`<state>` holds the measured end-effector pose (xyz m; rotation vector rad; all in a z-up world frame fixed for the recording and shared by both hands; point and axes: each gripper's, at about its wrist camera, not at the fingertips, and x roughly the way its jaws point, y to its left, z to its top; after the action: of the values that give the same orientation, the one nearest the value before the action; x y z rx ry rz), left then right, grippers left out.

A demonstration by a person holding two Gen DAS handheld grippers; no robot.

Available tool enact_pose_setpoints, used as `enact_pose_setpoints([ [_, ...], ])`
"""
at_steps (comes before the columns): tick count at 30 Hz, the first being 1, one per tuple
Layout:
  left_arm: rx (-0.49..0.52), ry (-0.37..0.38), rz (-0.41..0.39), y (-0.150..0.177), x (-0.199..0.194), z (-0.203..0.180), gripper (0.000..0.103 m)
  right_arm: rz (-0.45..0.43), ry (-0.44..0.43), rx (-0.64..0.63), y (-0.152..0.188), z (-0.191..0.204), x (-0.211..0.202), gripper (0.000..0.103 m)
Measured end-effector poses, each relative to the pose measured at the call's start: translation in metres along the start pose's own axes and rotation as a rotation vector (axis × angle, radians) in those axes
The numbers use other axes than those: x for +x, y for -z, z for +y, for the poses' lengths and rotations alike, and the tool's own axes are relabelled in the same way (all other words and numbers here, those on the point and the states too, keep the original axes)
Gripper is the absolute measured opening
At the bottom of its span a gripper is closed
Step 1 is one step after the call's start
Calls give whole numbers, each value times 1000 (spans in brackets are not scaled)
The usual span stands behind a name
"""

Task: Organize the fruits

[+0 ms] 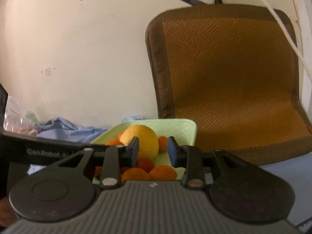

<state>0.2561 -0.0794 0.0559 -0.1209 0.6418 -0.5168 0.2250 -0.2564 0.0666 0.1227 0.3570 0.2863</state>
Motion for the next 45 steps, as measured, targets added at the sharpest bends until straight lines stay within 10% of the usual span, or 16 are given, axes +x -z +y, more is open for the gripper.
enact_pose_setpoints([
  [22,180,-241,-156,50,-171,-103,60,-82,25,304,44,43,-188,49],
  [27,167,-296,-177,77,-204,-109,103,-106,-17,391,46,50,-221,67],
  [45,141,-440,-79,136,-239,-100,103,-49,-86,428,63,86,-247,75],
])
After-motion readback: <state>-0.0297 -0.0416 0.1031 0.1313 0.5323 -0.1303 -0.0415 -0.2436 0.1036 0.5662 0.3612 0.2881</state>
